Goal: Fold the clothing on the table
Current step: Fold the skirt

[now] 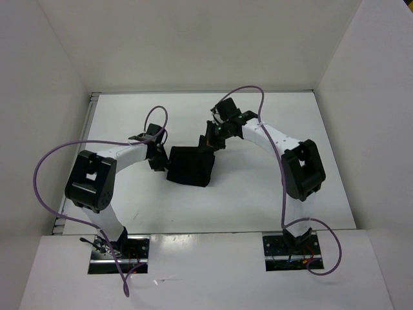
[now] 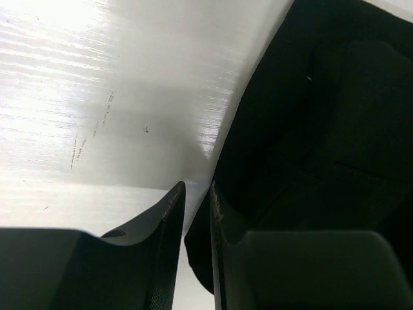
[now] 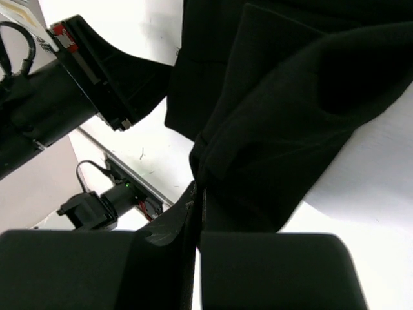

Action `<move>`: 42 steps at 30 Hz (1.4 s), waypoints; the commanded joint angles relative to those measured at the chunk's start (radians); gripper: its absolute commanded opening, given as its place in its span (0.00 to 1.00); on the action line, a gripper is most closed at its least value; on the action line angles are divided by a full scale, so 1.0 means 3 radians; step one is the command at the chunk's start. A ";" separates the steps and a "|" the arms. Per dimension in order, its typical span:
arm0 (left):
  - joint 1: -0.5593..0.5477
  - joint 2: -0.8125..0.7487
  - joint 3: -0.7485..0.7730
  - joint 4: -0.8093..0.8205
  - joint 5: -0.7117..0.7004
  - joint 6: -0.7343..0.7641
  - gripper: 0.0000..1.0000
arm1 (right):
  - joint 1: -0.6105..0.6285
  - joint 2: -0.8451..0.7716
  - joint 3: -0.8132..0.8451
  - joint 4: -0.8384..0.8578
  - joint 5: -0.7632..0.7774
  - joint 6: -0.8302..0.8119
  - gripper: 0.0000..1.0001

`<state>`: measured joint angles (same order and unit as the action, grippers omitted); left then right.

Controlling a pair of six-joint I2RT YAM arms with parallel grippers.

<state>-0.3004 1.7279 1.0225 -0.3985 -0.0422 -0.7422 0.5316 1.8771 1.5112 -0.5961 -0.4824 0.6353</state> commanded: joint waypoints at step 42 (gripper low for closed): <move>0.0076 -0.0538 0.0038 -0.0175 -0.0232 -0.0108 0.31 | 0.0636 0.1102 0.1124 0.0780 -0.1046 0.0684 0.35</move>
<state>-0.2882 1.6550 1.0008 -0.4324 -0.0444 -0.7418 0.7074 2.2486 1.8130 -0.4706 -0.6987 0.7963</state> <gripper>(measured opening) 0.298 0.337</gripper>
